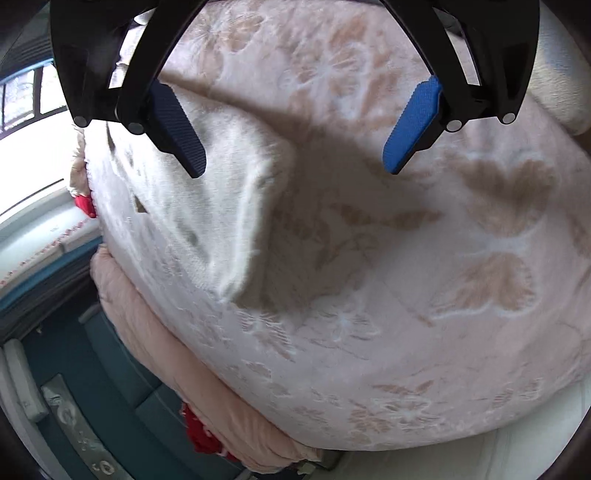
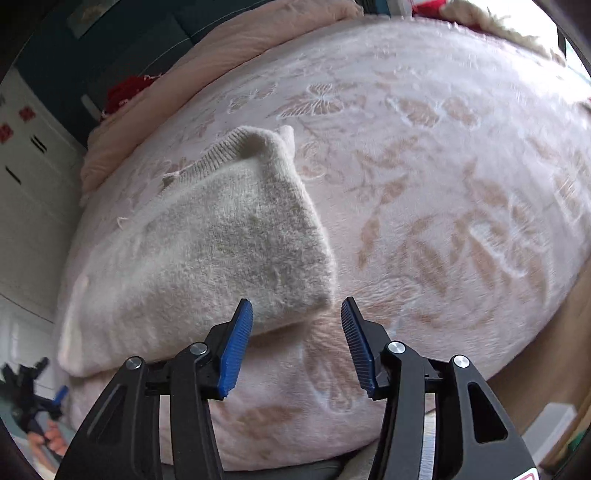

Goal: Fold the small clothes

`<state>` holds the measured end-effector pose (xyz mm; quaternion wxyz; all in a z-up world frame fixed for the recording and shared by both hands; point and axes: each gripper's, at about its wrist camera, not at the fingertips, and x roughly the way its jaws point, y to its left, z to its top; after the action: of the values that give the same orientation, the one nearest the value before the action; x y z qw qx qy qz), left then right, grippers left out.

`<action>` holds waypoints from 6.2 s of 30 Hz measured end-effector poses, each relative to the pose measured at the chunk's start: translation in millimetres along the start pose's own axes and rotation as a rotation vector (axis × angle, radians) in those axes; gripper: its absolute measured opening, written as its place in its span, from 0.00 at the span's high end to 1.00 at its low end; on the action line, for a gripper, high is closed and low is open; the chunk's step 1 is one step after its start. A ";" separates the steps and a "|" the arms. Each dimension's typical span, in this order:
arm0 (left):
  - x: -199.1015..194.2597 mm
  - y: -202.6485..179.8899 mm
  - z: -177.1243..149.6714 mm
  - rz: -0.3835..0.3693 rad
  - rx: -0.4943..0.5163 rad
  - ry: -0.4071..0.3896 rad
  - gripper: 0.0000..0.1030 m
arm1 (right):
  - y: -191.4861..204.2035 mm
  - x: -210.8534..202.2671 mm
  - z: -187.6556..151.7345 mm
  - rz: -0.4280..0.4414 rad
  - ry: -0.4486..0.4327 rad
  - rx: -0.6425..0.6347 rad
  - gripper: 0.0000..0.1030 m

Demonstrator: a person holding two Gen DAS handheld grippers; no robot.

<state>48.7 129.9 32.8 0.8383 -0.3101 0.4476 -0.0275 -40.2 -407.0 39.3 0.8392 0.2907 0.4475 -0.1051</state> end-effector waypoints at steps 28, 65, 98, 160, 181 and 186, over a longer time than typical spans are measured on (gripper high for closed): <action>29.1 -164.4 -8.5 0.159 0.533 -0.048 0.42 | 171.7 13.7 25.8 0.047 -0.076 -0.354 0.86; 163.1 -131.0 95.1 0.196 0.291 0.149 0.94 | 123.8 120.7 166.5 -0.012 -0.047 -0.234 0.94; 184.9 -122.6 130.1 0.247 0.263 0.140 0.63 | 99.3 122.6 187.9 -0.095 -0.068 -0.131 0.88; 59.0 -256.7 -148.8 0.006 0.745 0.159 0.32 | 48.8 10.6 45.8 0.255 0.026 -0.071 0.47; 109.8 -204.2 -129.5 0.085 0.649 0.265 0.76 | 108.5 30.9 48.9 0.188 0.037 -0.245 0.82; 105.4 -217.7 -131.5 0.059 0.644 0.279 0.80 | 90.0 -49.1 83.4 0.148 -0.185 -0.275 1.00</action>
<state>61.2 -144.9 20.5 0.8242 -0.0101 0.5350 -0.1853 28.3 -386.8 150.5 0.9140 0.1945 0.3559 -0.0072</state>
